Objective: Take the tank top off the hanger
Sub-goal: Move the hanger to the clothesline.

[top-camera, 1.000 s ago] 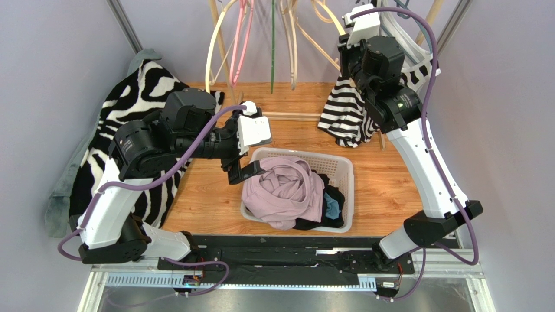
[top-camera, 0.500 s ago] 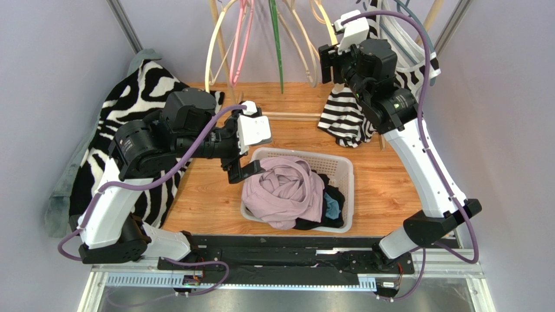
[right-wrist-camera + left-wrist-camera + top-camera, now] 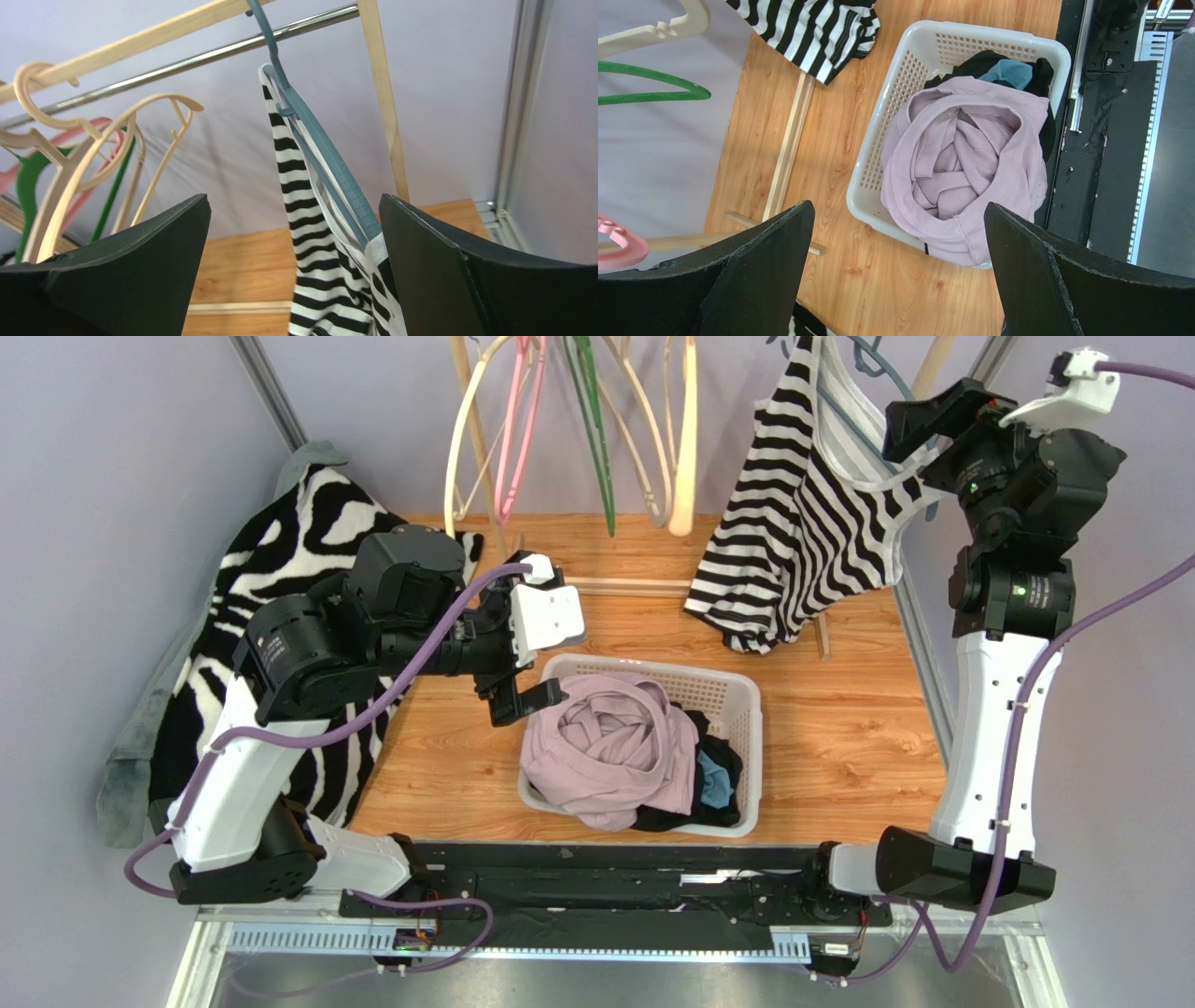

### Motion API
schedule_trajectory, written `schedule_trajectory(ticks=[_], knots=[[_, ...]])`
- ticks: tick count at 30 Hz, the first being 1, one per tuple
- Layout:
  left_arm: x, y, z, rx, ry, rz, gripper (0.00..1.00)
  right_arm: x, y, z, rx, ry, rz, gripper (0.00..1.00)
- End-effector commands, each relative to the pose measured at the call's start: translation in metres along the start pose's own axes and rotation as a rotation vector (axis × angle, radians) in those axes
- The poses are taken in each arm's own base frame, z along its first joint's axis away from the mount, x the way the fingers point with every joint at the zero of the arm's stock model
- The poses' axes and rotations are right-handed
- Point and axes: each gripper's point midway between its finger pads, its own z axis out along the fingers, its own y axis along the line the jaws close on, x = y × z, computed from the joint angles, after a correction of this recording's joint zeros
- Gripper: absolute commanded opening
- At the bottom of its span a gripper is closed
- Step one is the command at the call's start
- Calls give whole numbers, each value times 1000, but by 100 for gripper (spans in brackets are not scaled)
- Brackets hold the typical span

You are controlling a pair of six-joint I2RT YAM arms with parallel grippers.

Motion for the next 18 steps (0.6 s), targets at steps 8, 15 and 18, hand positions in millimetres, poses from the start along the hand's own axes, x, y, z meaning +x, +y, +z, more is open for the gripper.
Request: schedule_trajectory(ticks=[8, 15, 18], knots=[[-7, 5, -13, -42, -47, 36, 99, -15, -9, 14, -68, -71, 69, 100], [-7, 6, -13, -51, -42, 34, 99, 9, -12, 35, -103, 5, 8, 99], [-6, 7, -13, -52, -41, 36, 99, 26, -19, 41, -79, 45, -12, 97]])
